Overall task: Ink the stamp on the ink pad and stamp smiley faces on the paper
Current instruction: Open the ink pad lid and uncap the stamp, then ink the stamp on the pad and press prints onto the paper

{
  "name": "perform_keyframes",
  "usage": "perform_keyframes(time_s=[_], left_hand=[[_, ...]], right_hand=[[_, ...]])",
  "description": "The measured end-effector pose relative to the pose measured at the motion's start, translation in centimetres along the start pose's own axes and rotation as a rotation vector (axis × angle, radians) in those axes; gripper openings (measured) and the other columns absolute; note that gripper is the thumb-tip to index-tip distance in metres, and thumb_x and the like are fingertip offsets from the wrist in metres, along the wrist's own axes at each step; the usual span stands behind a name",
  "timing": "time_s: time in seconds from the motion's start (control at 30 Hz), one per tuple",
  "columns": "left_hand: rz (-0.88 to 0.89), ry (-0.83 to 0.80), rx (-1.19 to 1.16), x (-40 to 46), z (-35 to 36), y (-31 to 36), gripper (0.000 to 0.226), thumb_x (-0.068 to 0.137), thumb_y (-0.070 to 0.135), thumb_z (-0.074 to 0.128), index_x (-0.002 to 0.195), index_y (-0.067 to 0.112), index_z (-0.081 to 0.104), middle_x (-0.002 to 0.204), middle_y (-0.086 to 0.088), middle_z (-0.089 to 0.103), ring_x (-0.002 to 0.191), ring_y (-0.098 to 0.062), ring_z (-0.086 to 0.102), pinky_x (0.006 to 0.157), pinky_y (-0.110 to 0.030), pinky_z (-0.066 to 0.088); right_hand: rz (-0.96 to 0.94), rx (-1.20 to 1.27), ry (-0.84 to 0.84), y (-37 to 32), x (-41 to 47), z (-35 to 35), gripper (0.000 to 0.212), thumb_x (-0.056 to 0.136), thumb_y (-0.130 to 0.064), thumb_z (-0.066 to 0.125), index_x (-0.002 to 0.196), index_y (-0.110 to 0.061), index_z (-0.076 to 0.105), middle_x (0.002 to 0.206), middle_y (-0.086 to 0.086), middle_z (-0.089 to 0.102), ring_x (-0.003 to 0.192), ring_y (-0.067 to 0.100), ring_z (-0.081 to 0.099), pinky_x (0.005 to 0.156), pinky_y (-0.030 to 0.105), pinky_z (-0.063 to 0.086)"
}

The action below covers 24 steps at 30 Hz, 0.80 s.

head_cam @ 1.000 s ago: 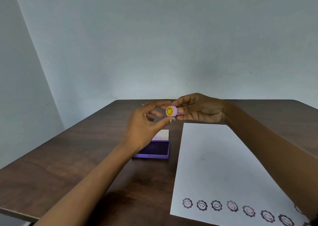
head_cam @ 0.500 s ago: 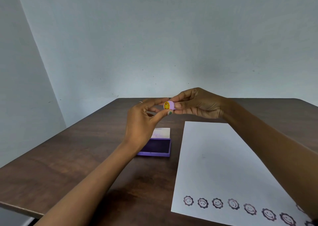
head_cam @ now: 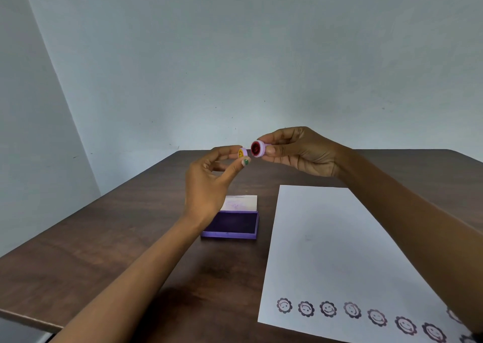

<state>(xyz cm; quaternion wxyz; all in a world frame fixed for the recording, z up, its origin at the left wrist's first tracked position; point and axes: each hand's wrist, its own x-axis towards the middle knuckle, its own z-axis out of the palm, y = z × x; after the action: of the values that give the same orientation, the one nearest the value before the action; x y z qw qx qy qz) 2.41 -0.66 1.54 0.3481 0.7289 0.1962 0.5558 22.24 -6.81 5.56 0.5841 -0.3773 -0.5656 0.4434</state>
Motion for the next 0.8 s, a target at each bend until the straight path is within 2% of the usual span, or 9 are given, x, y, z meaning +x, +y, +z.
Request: perform_keyframes(time_s=[0.03,0.1,0.17,0.23,0.33,0.47,0.63,0.8], left_hand=[[0.000,0.011,0.017,0.1,-0.1,-0.2,0.020,0.075,0.038,0.072,0.094,0.033,0.071,0.093,0.014,0.072,0.079,-0.022,0.066,0.075,-0.046,0.057],[0.003,0.019,0.059,0.4,-0.5,-0.6,0.021,0.076,0.040,0.071,0.096,0.034,0.070,0.094,0.017,0.071,0.079,-0.015,0.066,0.075,-0.033,0.054],[0.009,0.003,0.130,0.6,-0.9,-1.0,0.021,0.077,0.039,0.070,0.098,0.038,0.068,0.094,0.022,0.069,0.074,-0.003,0.062,0.069,-0.017,0.049],[-0.003,-0.033,0.192,0.8,-1.2,-1.4,0.022,0.078,0.038,0.070,0.099,0.040,0.066,0.092,0.028,0.066,0.073,0.002,0.062,0.063,-0.011,0.046],[-0.039,-0.127,0.266,0.8,-1.3,-1.9,0.021,0.079,0.036,0.069,0.099,0.042,0.064,0.092,0.031,0.062,0.076,0.005,0.061,0.063,-0.015,0.046],[-0.076,-0.271,0.365,0.9,-1.3,-2.7,0.020,0.079,0.041,0.068,0.099,0.040,0.065,0.099,0.020,0.064,0.084,-0.006,0.061,0.070,-0.027,0.049],[-0.067,-0.390,0.379,0.5,-0.6,-3.1,0.015,0.078,0.041,0.068,0.092,0.046,0.064,0.091,0.027,0.062,0.082,-0.010,0.062,0.066,-0.023,0.049],[-0.080,-0.528,0.346,-0.1,1.6,-2.9,0.020,0.078,0.042,0.069,0.097,0.034,0.071,0.096,0.017,0.071,0.087,-0.007,0.062,0.080,-0.031,0.052]], right_hand=[[0.006,0.017,0.004,-0.1,-0.1,-0.1,0.025,0.072,0.008,0.061,0.082,-0.007,0.077,0.086,0.006,0.078,0.084,0.017,0.074,0.070,0.021,0.058],[0.023,0.048,0.013,-0.1,-0.2,-0.2,0.028,0.079,0.012,0.055,0.082,-0.006,0.077,0.086,0.006,0.077,0.084,0.017,0.073,0.070,0.022,0.059],[0.041,0.061,0.017,-0.1,-0.3,-0.4,0.029,0.083,0.012,0.052,0.084,-0.004,0.076,0.088,0.007,0.077,0.085,0.017,0.073,0.070,0.022,0.059],[0.053,0.050,0.016,-0.1,-0.4,-0.4,0.028,0.082,0.011,0.053,0.084,-0.004,0.076,0.087,0.007,0.077,0.085,0.017,0.073,0.070,0.022,0.059],[0.069,-0.006,0.038,0.0,-0.3,-0.6,0.026,0.082,0.009,0.055,0.084,-0.006,0.076,0.086,0.006,0.077,0.083,0.017,0.073,0.071,0.023,0.059],[0.093,-0.091,0.048,0.3,-0.1,-0.7,0.023,0.084,0.009,0.056,0.092,-0.005,0.072,0.085,0.004,0.077,0.081,0.015,0.073,0.068,0.021,0.059],[0.110,-0.167,0.054,0.6,-0.1,-1.1,0.020,0.083,0.008,0.059,0.094,-0.004,0.071,0.085,0.003,0.078,0.081,0.016,0.073,0.067,0.021,0.058],[0.107,-0.220,0.076,0.7,-0.2,-1.5,0.020,0.083,0.006,0.061,0.091,-0.006,0.074,0.086,0.004,0.078,0.082,0.016,0.073,0.068,0.021,0.058]])
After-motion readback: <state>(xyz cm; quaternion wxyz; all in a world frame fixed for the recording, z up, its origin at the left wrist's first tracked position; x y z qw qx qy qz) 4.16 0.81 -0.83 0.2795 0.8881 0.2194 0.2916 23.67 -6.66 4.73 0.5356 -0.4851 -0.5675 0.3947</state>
